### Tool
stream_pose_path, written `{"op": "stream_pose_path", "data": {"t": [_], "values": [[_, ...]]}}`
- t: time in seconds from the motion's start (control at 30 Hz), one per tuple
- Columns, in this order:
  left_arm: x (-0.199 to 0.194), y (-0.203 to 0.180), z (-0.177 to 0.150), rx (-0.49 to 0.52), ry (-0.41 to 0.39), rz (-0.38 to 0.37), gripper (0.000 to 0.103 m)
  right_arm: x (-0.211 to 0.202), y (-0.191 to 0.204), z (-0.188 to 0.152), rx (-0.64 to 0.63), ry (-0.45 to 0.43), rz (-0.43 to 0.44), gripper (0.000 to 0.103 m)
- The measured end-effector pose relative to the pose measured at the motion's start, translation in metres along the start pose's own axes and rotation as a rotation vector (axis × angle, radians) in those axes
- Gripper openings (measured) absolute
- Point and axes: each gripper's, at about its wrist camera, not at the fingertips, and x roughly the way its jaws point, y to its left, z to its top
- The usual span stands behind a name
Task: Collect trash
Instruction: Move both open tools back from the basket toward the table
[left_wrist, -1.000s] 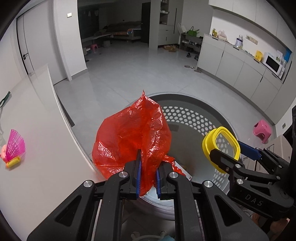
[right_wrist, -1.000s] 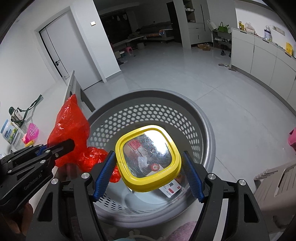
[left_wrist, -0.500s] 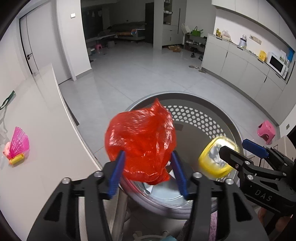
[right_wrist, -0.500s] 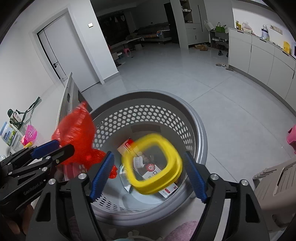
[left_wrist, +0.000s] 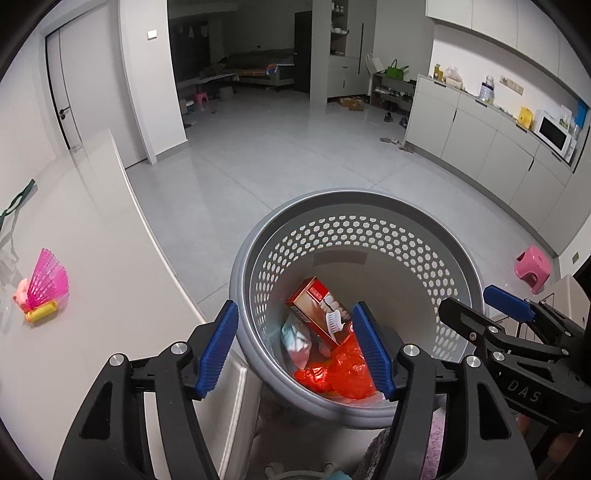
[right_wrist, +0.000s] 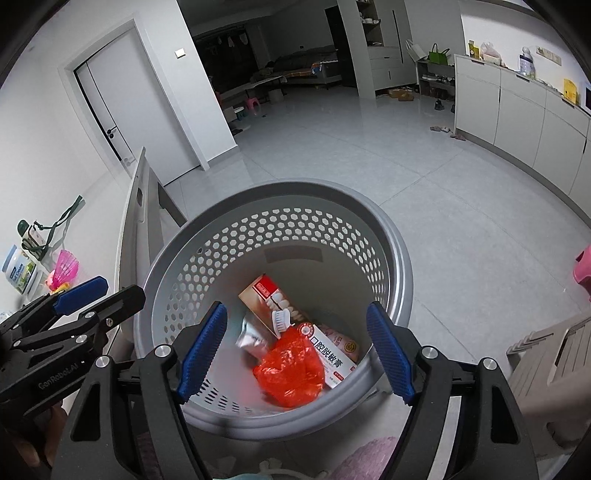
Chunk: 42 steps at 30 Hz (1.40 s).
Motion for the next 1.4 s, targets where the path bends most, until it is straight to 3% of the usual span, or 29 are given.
{"op": "stream_pose_path", "data": {"t": [0.43, 0.77, 1.4], "values": [[-0.014, 0.025, -0.008, -0.063, -0.016, 0.036, 0.068, -0.003, 0.02, -0.011, -0.031, 0.003, 0.033, 0.074], [-0.038, 0.081, -0.03, -0.146, -0.039, 0.133, 0.07, -0.003, 0.056, -0.01, -0.097, -0.008, 0.088, 0.074], [-0.107, 0.207, -0.08, -0.361, -0.092, 0.34, 0.079, 0.013, 0.203, 0.013, -0.334, -0.008, 0.305, 0.075]]}}
